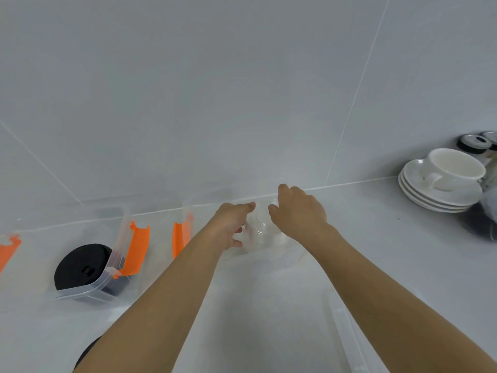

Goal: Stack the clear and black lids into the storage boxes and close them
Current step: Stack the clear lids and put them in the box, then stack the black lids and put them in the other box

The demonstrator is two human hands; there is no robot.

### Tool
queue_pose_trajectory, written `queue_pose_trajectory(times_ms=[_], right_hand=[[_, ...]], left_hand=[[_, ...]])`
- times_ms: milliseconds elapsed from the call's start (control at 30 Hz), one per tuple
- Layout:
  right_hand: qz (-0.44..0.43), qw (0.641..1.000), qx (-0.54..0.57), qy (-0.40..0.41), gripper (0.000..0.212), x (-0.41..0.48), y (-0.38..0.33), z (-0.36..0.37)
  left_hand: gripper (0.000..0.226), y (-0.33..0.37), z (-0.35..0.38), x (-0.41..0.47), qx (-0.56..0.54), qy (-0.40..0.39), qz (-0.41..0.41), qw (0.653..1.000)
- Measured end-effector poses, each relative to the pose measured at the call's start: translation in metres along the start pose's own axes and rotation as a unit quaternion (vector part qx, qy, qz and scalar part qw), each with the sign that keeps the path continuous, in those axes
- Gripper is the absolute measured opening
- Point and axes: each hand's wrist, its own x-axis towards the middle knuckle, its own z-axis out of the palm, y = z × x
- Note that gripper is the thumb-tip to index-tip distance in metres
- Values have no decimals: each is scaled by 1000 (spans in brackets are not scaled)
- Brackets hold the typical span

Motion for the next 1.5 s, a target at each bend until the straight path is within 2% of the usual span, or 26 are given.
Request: queue_pose_trajectory(times_ms=[133, 200, 333, 467, 667, 833, 967, 1067, 1233, 1500], right_hand=[[-3, 1000, -8, 8, 14, -3, -1, -5], [-10, 1000, -6, 20, 19, -3, 0, -10], [-45, 995, 25, 90, 33, -9, -8, -22], [-105, 980, 75, 154, 35, -24, -26, -31], [-158, 967, 108, 167, 39, -62, -58, -41], [-212, 942, 149, 212, 47, -105, -83, -33], [-260, 927, 178, 202, 68, -140, -97, -13], [-292, 928, 176, 153, 82, -163, -104, 5], [-315, 933, 137, 105, 89, -202, -108, 40], [-244, 960, 127, 45, 87, -260, -91, 87]], left_hand=[[51, 3, -7, -1, 17, 11, 25, 999], [51, 7, -12, -6, 30, 28, 44, 998], [21, 16, -33, -28, 74, 69, 135, 986], [43, 14, -63, -64, 135, 142, 243, 950], [36, -12, -112, -132, 166, 271, 349, 882], [44, -59, -140, -181, 169, 361, 393, 829], [62, -104, -157, -209, 193, 385, 407, 805], [67, -138, -166, -219, 201, 377, 410, 806], [70, -197, -175, -231, 218, 354, 378, 827], [72, -268, -157, -239, 247, 275, 347, 862]])
